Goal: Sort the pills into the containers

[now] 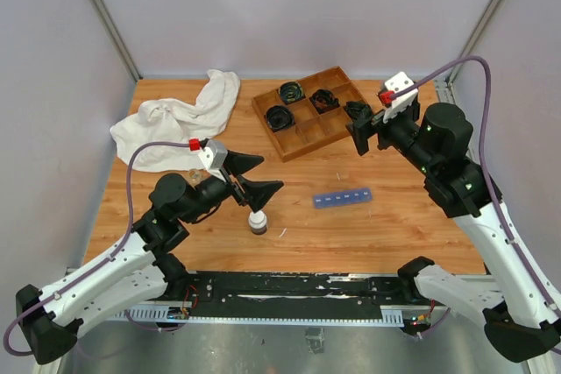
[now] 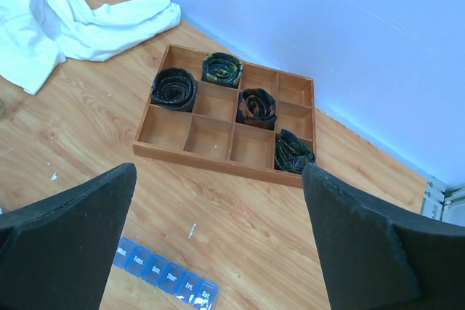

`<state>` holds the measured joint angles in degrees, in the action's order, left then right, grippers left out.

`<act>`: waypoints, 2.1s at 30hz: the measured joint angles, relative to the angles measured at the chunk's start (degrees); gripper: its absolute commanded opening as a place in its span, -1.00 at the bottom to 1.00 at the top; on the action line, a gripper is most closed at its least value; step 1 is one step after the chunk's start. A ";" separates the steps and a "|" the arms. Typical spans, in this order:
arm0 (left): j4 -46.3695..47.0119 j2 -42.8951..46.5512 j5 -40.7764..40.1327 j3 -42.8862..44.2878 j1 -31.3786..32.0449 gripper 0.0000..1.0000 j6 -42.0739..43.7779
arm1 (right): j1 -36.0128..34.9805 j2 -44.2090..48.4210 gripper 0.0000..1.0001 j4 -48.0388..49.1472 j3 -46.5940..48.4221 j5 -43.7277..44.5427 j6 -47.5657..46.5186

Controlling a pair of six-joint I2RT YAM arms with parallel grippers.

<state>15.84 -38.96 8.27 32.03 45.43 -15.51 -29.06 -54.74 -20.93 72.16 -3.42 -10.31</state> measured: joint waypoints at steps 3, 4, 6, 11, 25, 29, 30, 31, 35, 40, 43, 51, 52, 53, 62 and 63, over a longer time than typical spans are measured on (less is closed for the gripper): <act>0.57 -0.55 1.14 0.44 0.00 0.99 -0.44 | 0.00 1.55 0.97 0.20 -0.68 -0.02 0.31; 0.90 -0.72 1.64 0.44 0.00 0.99 -0.63 | 0.00 1.81 0.97 0.22 -1.11 -0.13 0.20; 1.57 -1.11 2.45 0.44 0.00 0.99 -1.03 | 0.00 2.05 0.97 0.24 -2.21 -0.94 -0.24; 4.87 -4.37 5.38 0.44 0.00 0.99 -2.25 | 0.00 1.86 0.97 -0.50 -6.14 -5.77 -5.22; 27.36 -17.42 12.72 -1.03 0.11 0.95 -2.99 | 25.31 -13.49 0.97 -16.11 -8.33 -40.26 -32.11; 30.42 -22.38 14.47 -1.03 2.12 0.94 3.82 | 25.86 -15.37 0.97 -20.48 -11.93 -44.11 -44.00; 31.36 -23.76 15.15 -1.03 2.99 0.95 6.47 | 25.86 -15.41 0.97 -21.24 -13.11 -44.85 -47.56; 32.63 -25.20 16.28 -1.09 3.78 0.95 9.20 | 25.86 -15.58 0.97 -22.01 -14.45 -45.24 -51.56; 38.73 -31.26 20.13 -2.84 4.96 0.94 17.94 | 25.90 -18.86 0.97 -24.85 -17.14 -44.26 -63.14; 43.28 -41.81 22.58 -3.65 4.96 0.89 23.82 | 26.23 -25.22 0.97 -28.65 -15.21 -43.98 -71.65; 45.97 -48.65 22.43 -3.61 4.96 0.87 25.22 | 26.23 -26.77 0.97 -29.03 -15.23 -44.74 -74.38; 51.67 -62.75 21.05 -3.30 5.53 0.84 25.55 | 26.23 -27.74 0.98 -28.24 -16.55 -45.48 -79.43; 51.41 -63.17 20.39 -2.99 5.95 0.84 25.97 | 26.23 -28.37 0.98 -28.15 -16.61 -45.40 -79.76; 51.21 -63.34 19.82 -2.54 6.34 0.84 26.43 | 26.23 -29.35 0.98 -27.87 -16.61 -45.07 -79.93; 50.12 -63.91 15.30 -0.04 8.41 0.84 30.42 | 25.79 -34.45 0.82 -22.27 -18.45 -41.75 -79.34; 50.01 -64.00 15.06 -0.04 8.41 0.84 30.64 | 25.66 -34.77 0.76 -21.75 -18.56 -41.31 -79.12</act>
<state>65.84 -102.96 23.33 31.99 53.84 15.14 -3.40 -89.52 -42.68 53.60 -44.73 -89.43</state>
